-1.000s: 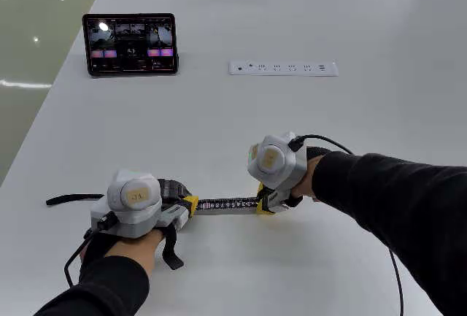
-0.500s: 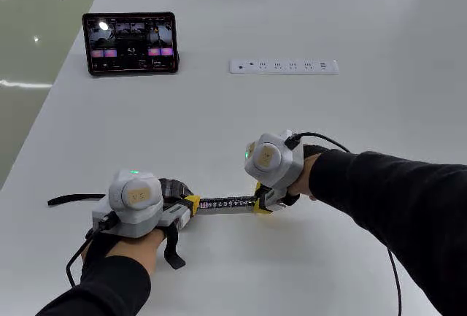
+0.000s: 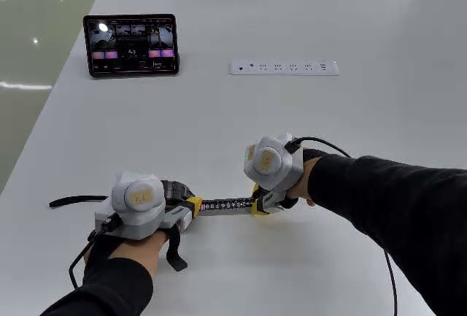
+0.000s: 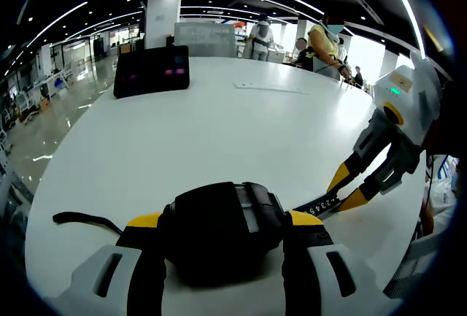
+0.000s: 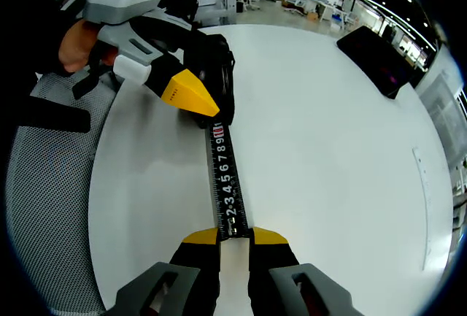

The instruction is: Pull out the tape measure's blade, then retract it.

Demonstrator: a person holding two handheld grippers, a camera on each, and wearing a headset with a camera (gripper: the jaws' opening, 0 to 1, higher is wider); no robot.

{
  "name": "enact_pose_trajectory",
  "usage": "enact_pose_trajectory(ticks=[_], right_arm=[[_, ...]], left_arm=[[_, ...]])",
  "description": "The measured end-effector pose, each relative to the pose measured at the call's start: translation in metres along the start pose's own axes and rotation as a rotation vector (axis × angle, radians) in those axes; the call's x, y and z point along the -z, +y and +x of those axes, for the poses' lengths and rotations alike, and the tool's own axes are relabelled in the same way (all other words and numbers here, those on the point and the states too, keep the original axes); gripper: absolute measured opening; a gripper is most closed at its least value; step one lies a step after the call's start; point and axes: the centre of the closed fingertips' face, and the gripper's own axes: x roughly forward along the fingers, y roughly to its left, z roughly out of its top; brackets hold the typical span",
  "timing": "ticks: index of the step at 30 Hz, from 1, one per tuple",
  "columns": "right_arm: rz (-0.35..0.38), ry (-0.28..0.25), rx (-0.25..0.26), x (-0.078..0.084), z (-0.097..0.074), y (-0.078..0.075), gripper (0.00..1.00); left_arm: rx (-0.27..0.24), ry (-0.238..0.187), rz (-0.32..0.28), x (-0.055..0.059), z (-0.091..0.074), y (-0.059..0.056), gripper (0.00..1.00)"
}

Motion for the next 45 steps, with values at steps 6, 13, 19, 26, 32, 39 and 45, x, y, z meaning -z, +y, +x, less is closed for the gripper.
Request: enact_pose_trajectory(ticks=[6, 13, 19, 26, 32, 39, 45], right_arm=[[-0.005, -0.004, -0.006, -0.001, 0.001, 0.000, 0.10], [-0.008, -0.005, -0.007, -0.004, 0.003, 0.001, 0.10], [-0.008, -0.007, -0.008, -0.007, 0.004, 0.001, 0.10], [-0.009, -0.013, -0.009, -0.009, 0.004, 0.001, 0.10], [-0.010, -0.014, -0.011, -0.011, 0.005, 0.002, 0.10], [-0.015, -0.015, -0.009, -0.015, 0.007, 0.003, 0.10], [-0.012, -0.017, -0.006, -0.017, 0.008, 0.003, 0.10]], left_arm=[[0.000, -0.001, -0.001, 0.000, 0.000, 0.000, 0.60], [0.000, 0.000, -0.001, 0.000, 0.001, 0.000, 0.60], [0.000, 0.002, -0.001, 0.000, 0.001, 0.000, 0.60], [0.000, 0.002, -0.002, 0.000, 0.000, 0.000, 0.60], [0.002, 0.005, -0.001, 0.001, 0.000, -0.001, 0.60], [0.003, 0.006, -0.001, 0.000, 0.001, -0.001, 0.60], [0.004, 0.004, 0.001, 0.000, 0.000, -0.002, 0.60]])
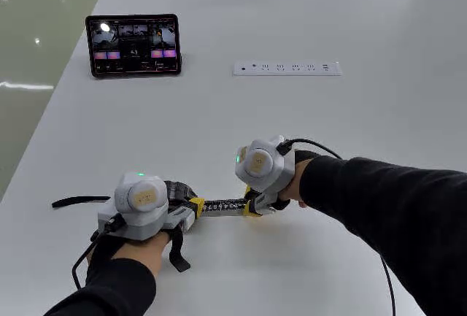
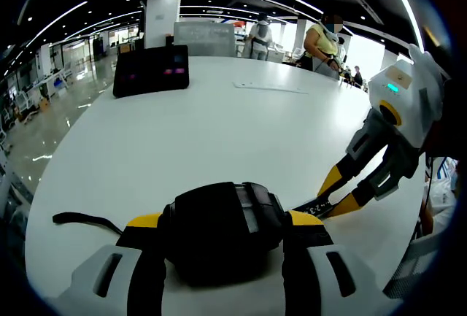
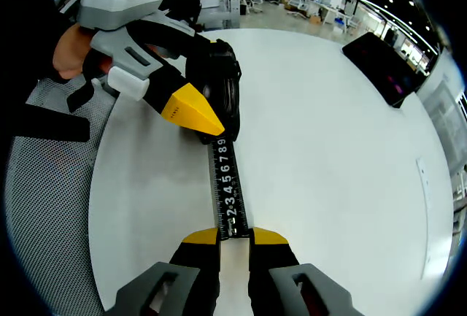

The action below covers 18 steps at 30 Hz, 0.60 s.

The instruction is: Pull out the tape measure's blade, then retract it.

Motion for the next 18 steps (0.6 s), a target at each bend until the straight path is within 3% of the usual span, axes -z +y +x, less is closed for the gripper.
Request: enact_pose_trajectory(ticks=[18], right_arm=[[0.005, -0.002, -0.002, -0.0073, 0.0036, 0.0012, 0.10]], left_arm=[[0.005, 0.009, 0.003, 0.0006, 0.0000, 0.0007, 0.60]])
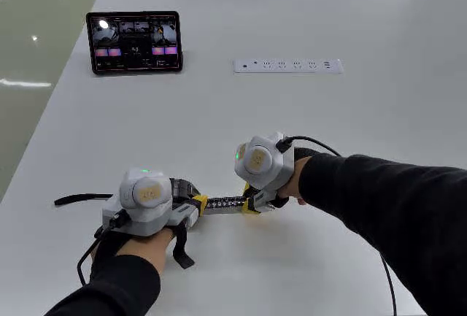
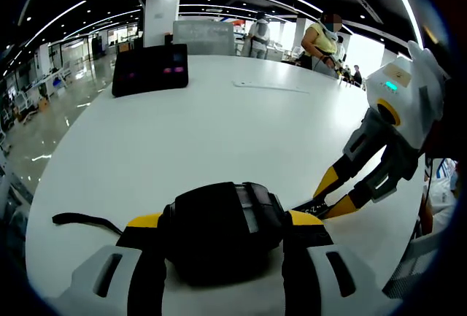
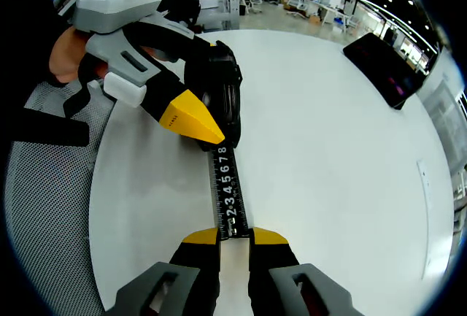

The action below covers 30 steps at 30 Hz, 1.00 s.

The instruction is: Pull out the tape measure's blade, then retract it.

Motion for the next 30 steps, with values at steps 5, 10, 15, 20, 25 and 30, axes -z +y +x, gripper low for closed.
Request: enact_pose_trajectory(ticks=[5, 10, 15, 20, 25, 30], right_arm=[[-0.002, 0.000, -0.002, -0.001, 0.001, 0.000, 0.10], [-0.020, -0.011, -0.005, -0.003, 0.001, 0.001, 0.10], [-0.019, -0.034, -0.014, -0.006, 0.001, 0.001, 0.10], [0.001, -0.037, -0.017, -0.007, 0.002, 0.001, 0.10], [-0.022, -0.038, -0.023, -0.009, 0.003, 0.001, 0.10], [-0.021, -0.045, -0.024, -0.012, 0.004, 0.002, 0.10]], left_arm=[[-0.006, 0.002, 0.003, 0.001, 0.000, 0.000, 0.60], [-0.001, 0.000, -0.005, 0.000, -0.001, -0.001, 0.60], [0.011, -0.003, -0.019, 0.000, -0.002, 0.000, 0.59], [0.013, -0.007, -0.023, 0.000, -0.002, 0.000, 0.59], [0.020, -0.009, -0.033, -0.001, -0.002, 0.001, 0.59], [0.024, -0.016, -0.035, -0.001, -0.003, 0.001, 0.59]])
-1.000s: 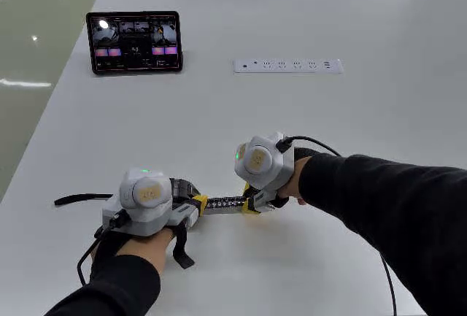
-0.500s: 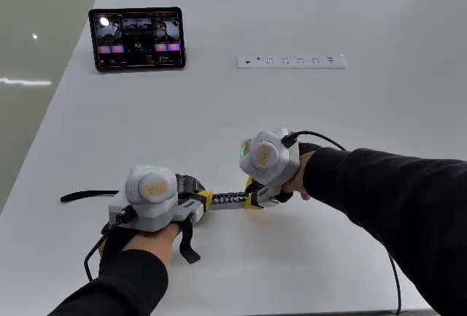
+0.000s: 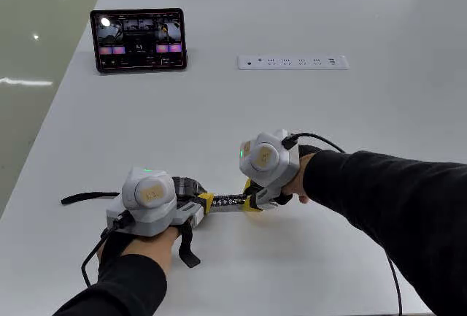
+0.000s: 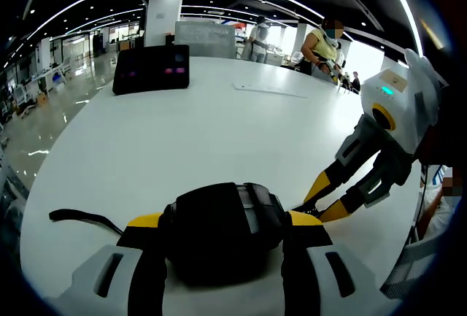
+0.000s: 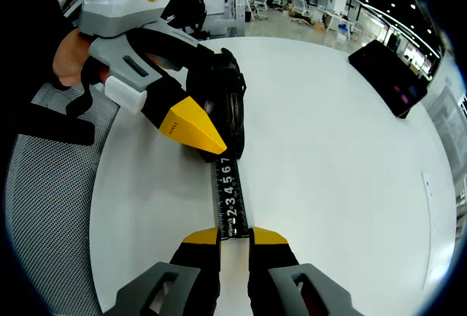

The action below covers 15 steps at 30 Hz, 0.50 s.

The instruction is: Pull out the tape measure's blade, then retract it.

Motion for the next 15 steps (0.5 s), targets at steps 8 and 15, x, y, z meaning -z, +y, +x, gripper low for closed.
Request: enact_pose_trajectory(ticks=[8, 15], right_arm=[[0.009, -0.007, -0.002, -0.0028, 0.0017, 0.0001, 0.10], [0.030, -0.012, -0.005, -0.0053, 0.0027, 0.0000, 0.10]], left_arm=[[0.001, 0.003, -0.008, 0.0002, -0.0003, 0.0000, 0.59], [0.001, 0.009, -0.013, 0.0004, 0.0003, -0.0002, 0.59]])
